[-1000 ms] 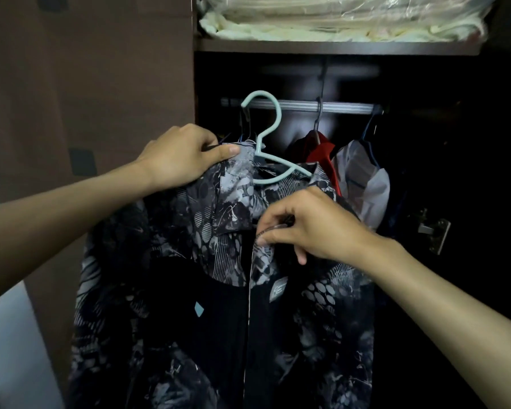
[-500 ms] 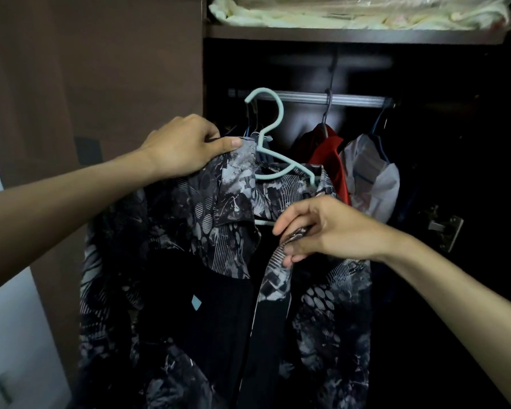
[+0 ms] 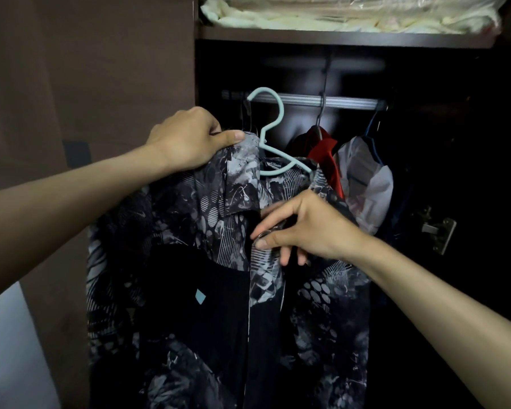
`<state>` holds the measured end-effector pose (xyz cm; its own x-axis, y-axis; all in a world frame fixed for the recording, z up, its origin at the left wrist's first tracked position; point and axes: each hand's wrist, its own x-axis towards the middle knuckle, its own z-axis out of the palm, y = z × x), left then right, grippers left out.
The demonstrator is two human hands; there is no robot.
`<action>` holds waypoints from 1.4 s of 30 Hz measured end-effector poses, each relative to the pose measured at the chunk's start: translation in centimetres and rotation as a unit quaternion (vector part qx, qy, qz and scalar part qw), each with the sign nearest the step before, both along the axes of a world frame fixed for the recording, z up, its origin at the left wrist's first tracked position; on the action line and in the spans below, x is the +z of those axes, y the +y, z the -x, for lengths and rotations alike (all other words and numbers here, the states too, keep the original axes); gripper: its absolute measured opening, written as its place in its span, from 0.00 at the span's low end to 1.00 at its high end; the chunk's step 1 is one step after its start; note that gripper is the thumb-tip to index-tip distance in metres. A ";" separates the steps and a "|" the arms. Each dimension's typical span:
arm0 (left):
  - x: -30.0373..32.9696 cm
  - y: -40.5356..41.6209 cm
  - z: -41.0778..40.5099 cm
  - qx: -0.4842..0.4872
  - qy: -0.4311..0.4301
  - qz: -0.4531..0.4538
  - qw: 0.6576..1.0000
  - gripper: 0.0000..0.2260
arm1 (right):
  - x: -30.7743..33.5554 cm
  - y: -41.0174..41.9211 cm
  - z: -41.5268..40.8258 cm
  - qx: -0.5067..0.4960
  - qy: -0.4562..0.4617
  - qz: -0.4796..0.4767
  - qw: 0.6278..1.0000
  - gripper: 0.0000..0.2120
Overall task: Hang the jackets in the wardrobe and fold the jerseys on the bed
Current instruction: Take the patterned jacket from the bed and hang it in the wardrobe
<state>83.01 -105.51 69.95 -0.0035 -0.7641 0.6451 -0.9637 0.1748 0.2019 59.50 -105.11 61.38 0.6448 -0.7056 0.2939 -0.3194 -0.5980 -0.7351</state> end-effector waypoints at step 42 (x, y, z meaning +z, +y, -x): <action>-1.3 1.9 -1.3 -0.146 -0.007 -0.004 0.989 0.25 | 4.7 1.3 3.7 -0.098 -0.087 0.104 0.986 0.12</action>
